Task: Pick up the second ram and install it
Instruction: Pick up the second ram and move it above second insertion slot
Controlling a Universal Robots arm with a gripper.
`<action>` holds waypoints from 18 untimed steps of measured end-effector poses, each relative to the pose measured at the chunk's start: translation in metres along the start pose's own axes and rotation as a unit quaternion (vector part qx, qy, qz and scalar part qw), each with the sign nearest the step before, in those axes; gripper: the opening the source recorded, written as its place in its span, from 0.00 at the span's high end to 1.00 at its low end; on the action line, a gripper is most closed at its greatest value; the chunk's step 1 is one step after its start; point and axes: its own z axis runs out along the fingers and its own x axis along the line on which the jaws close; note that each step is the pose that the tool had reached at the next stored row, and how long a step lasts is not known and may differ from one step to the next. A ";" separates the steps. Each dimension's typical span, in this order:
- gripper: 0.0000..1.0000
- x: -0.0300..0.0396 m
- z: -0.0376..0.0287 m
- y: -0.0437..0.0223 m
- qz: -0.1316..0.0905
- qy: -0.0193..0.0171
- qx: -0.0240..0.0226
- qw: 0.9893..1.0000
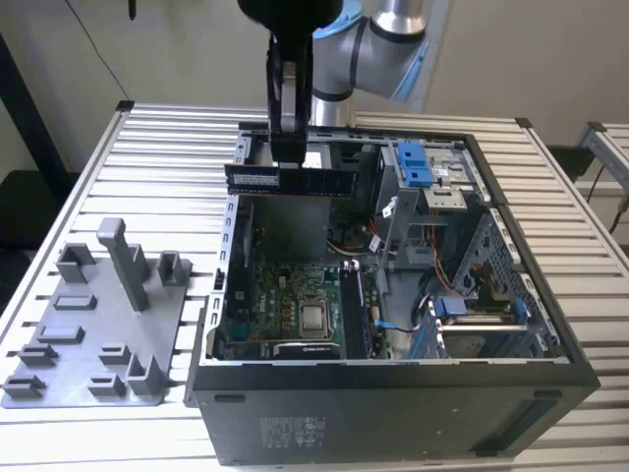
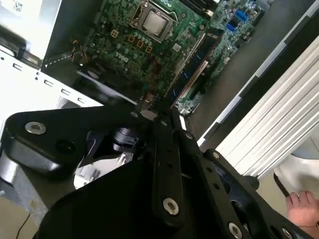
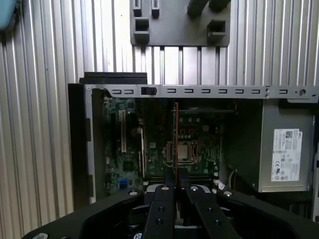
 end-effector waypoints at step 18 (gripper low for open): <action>0.86 -0.0021 0.0005 -0.0791 0.000 -0.002 -0.002 1.000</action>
